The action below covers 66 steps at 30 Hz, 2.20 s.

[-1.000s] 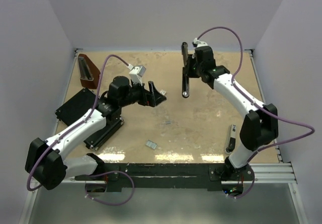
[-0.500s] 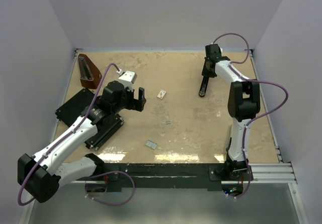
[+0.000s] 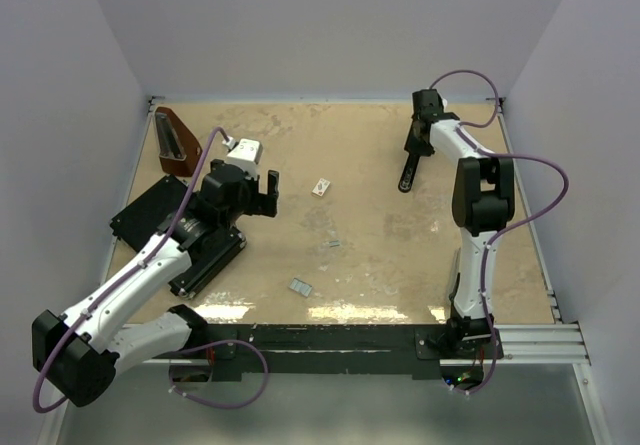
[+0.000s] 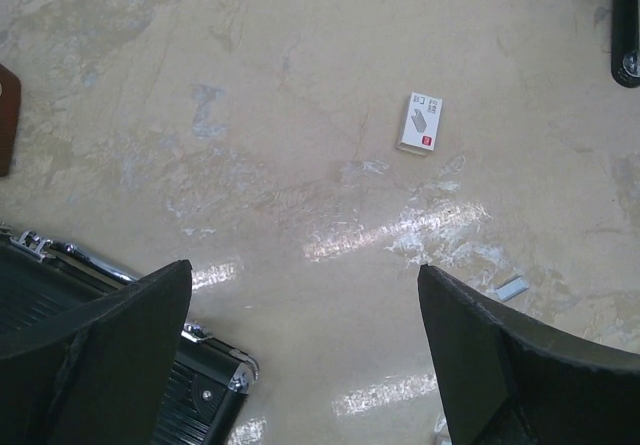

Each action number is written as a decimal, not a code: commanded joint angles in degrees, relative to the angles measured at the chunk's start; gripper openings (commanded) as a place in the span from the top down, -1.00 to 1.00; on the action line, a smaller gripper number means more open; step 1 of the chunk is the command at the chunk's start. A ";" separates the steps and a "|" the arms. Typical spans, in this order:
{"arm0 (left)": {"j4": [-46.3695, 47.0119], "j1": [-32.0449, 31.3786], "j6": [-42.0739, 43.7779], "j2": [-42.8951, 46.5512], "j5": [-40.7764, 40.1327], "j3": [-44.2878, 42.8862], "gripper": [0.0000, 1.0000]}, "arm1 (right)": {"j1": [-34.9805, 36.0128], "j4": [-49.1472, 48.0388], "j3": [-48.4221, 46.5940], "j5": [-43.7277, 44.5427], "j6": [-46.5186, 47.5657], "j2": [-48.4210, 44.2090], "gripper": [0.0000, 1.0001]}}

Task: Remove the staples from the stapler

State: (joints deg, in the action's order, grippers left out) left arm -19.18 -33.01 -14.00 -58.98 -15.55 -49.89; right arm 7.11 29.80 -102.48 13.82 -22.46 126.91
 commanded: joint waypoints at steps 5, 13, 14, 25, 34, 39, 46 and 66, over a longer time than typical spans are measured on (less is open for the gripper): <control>0.20 0.06 0.82 1.76 -1.85 -0.47 -1.00 | 0.09 -0.37 -0.18 1.12 -0.57 -5.79 0.00; 0.02 0.06 0.64 2.38 0.26 -0.91 -1.00 | 0.09 9.04 7.08 3.15 -5.93 -16.59 -0.22; -0.07 0.06 0.64 2.73 0.43 -0.83 -1.00 | 0.01 8.96 9.29 2.18 -6.80 -18.44 -0.22; -0.42 0.06 0.55 5.27 1.23 -1.00 -0.99 | -0.87 22.13 28.54 5.76 -23.24 -35.24 -0.30; -0.25 0.06 -0.06 7.65 1.75 -0.83 -0.99 | -2.80 30.93 35.68 16.94 -25.80 -32.96 -0.49; 0.46 0.06 0.02 7.74 3.24 -0.47 -0.96 | -3.51 31.19 35.42 18.17 -23.52 -29.20 -0.53; -0.07 0.06 -0.41 8.09 2.02 -0.74 -0.96 | -3.60 31.11 38.66 18.26 -21.84 -26.19 -0.54; 0.37 0.06 -0.50 8.01 1.05 -0.38 -0.96 | -5.53 19.16 45.78 -5.47 -7.16 -35.15 -0.28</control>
State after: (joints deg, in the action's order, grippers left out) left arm -20.62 -33.01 -14.04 -51.18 -13.72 -49.89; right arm 1.54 52.56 -57.78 15.81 -33.28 95.44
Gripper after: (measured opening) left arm 0.983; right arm 0.647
